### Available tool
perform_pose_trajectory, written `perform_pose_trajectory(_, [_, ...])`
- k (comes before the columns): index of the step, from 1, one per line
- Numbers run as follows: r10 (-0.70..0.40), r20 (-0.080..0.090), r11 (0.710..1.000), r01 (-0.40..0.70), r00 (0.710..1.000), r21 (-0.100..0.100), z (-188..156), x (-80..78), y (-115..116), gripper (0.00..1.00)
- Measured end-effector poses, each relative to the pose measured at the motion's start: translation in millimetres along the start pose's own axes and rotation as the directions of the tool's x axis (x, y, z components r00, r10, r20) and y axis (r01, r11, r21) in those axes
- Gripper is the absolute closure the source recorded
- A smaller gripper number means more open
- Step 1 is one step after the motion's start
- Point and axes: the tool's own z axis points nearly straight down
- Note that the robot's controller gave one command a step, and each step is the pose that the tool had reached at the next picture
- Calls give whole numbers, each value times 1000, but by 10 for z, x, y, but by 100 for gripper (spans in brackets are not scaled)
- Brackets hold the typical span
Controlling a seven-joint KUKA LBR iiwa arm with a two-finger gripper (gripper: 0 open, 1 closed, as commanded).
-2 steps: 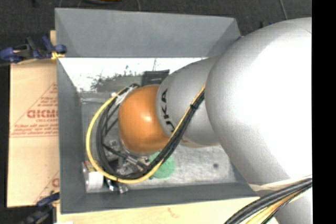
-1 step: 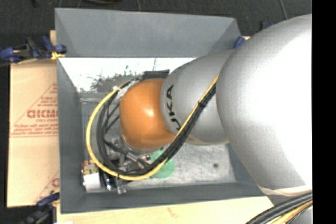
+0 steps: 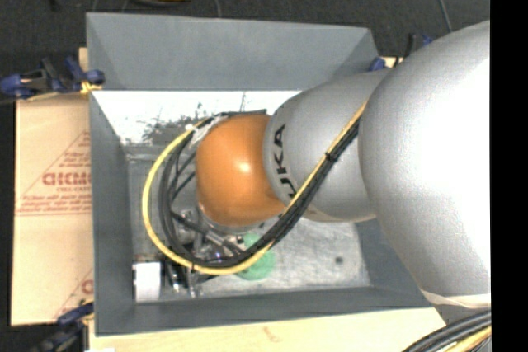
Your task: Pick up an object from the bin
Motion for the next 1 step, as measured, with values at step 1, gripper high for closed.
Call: perform_pose_trajectory(1, [-92,-3,996,92,996,1,-2003,-82,42,100])
